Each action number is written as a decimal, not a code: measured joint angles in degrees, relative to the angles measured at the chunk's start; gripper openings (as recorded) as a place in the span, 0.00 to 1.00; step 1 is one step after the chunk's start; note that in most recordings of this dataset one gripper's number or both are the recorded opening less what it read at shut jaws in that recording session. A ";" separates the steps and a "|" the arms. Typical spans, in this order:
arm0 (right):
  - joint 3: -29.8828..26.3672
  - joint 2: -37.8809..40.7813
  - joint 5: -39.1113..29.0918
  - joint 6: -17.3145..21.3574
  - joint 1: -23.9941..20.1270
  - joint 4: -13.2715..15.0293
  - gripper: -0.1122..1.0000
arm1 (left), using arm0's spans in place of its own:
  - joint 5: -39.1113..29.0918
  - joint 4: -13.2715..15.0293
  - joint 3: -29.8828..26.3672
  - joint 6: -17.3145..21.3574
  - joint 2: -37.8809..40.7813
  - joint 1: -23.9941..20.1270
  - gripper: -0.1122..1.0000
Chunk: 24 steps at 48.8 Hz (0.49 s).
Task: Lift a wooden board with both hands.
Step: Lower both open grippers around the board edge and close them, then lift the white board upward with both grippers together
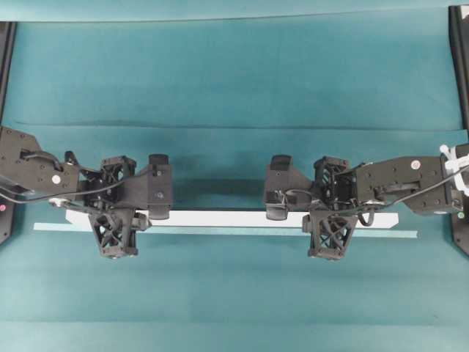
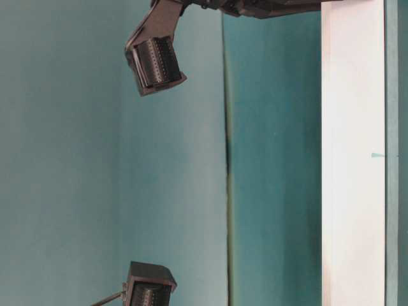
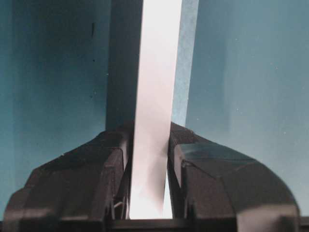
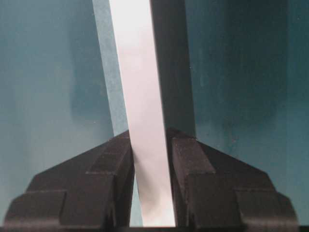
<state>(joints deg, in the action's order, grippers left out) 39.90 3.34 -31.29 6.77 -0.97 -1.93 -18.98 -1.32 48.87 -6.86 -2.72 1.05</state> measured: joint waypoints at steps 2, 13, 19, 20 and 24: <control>0.00 0.00 0.00 0.00 0.00 0.00 0.30 | 0.00 0.00 0.00 0.00 0.00 0.00 0.26; -0.53 0.00 -1.67 0.00 0.09 0.00 0.30 | -0.44 0.00 -0.44 0.00 0.00 -0.09 0.26; -1.41 -0.62 -3.25 0.00 0.09 0.00 0.30 | -2.20 0.00 -0.97 0.00 -1.05 -0.09 0.26; -1.58 -0.88 -3.60 0.00 0.09 0.09 0.30 | -2.72 0.00 -1.14 0.00 -1.32 -0.09 0.26; -2.46 -1.41 -5.27 0.00 0.09 0.09 0.30 | -5.01 0.00 -1.85 0.00 -2.64 -0.09 0.26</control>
<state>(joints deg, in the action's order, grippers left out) 37.44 1.93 -36.56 6.77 -0.88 -1.85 -23.99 -1.32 47.02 -6.86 -5.36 0.97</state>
